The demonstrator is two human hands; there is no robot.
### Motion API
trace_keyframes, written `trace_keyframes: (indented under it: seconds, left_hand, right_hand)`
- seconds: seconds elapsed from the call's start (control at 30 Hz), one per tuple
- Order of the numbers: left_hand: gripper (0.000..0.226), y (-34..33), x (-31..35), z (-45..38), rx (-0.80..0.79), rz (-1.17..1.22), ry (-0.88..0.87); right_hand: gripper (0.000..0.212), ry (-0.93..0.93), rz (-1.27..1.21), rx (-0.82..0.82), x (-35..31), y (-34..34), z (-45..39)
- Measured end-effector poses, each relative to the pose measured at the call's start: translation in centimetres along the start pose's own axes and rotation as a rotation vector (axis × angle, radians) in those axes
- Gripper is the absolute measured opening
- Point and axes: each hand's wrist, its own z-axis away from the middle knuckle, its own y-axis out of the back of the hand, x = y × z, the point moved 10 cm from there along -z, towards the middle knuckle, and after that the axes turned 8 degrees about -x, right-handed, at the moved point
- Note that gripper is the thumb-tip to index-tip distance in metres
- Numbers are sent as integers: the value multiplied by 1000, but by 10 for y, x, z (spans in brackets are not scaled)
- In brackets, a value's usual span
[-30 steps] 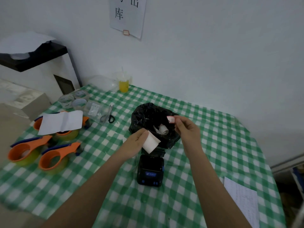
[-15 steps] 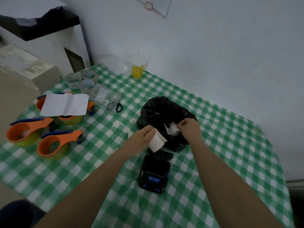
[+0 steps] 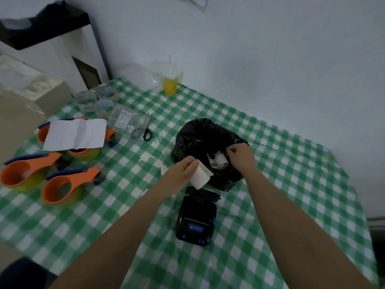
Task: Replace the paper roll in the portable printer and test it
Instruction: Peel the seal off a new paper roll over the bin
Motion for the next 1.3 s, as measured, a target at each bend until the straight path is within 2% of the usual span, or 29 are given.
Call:
trace_keyframes:
  seconds: [0.13,0.27,0.37,0.5,0.57,0.67,0.73,0.83,0.9,0.97,1.03,1.07,1.2,1.23,1.3]
  left_hand:
    - [26,-1,5,5,-1,37,-11]
    - [23,2,13,15,39,99,-47]
    - [23,3,18,24,51,112,-83]
    - [24,-3,33,38,30,104,-118]
    - [22,-8,37,45,12,66,-128]
    - [20,-12,35,52,30,67,-77]
    - [34,-14,28,56,49,137,16]
    - [47,-31,19,63,-11,234,118]
    - [50,-35,12,64,2,311,165]
    - [46,-34,11,64,35,383,181]
    - [39,-31,13,63,45,455,187]
    - [36,-30,14,62,33,492,194]
    - [27,-33,14,61,-81,518,243]
    - [22,-34,15,61,-120,495,248]
    - [12,-39,19,62,-198,437,247]
  right_hand:
    - [22,8,-69,70,-12,16,16]
    - [17,77,-446,118,-37,28,59]
    - [18,125,-697,2,-51,14,102]
    - [28,142,-792,-236,-56,-19,142]
    - [27,158,-805,-264,-57,-27,156]
    - [20,135,-901,-186,-53,-29,170]
    - [15,84,-996,-109,-47,-32,176]
    - [16,-53,-1156,-6,-35,-44,187]
    - [21,-112,-1219,20,-32,-52,193]
    - [17,-116,-1236,12,-34,-52,197]
    - [14,-46,-1178,-26,-39,-44,200]
    - [19,28,-1083,-38,-41,-36,200]
    - [63,300,-497,4,-44,-6,200]
    - [70,363,-342,11,-48,-1,199]
    - [72,474,-91,14,-59,2,196]
